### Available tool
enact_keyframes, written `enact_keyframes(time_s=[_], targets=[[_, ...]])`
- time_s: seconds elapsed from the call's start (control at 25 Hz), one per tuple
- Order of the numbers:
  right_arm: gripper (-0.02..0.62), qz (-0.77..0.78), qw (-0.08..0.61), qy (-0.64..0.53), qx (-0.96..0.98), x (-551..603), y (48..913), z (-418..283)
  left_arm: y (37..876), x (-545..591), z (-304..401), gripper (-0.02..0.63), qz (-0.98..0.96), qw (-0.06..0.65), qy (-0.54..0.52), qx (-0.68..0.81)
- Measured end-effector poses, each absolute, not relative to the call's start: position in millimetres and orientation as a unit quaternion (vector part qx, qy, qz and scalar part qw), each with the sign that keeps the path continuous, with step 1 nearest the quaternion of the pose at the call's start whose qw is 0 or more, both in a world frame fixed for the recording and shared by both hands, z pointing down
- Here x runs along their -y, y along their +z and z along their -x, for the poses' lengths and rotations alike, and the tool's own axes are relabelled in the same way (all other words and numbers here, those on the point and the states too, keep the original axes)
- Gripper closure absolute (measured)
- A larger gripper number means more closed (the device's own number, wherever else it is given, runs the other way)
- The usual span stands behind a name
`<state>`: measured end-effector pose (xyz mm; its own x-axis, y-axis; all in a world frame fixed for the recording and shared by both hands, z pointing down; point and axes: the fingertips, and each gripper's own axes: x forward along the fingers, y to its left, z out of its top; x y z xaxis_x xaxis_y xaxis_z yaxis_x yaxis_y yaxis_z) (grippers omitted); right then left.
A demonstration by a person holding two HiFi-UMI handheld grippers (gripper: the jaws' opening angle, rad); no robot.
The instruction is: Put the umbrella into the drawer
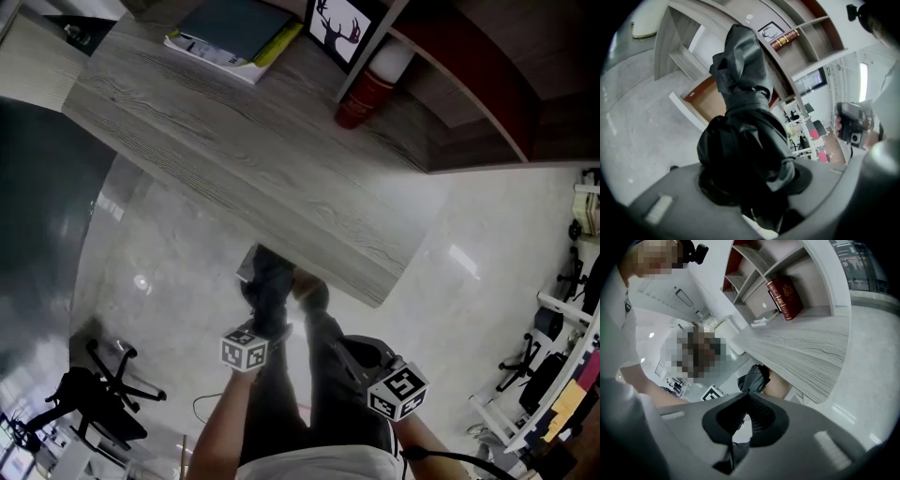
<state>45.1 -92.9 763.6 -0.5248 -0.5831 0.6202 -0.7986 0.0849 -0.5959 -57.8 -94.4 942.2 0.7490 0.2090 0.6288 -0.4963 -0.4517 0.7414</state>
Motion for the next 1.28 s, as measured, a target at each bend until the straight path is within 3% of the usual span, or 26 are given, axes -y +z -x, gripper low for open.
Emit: enact_keyframes(time_s=[0.64, 1.28], targets=[[0.591, -0.493, 0.099, 0.494, 0.709, 94, 783, -65, 976, 113, 20, 0.403, -0.771, 0.500, 0.387, 0.077], [0.591, -0.498, 0.094, 0.509, 0.696, 78, 797, -74, 1006, 117, -4, 0.369, -0.747, 0.449, 0.446, 0.204]])
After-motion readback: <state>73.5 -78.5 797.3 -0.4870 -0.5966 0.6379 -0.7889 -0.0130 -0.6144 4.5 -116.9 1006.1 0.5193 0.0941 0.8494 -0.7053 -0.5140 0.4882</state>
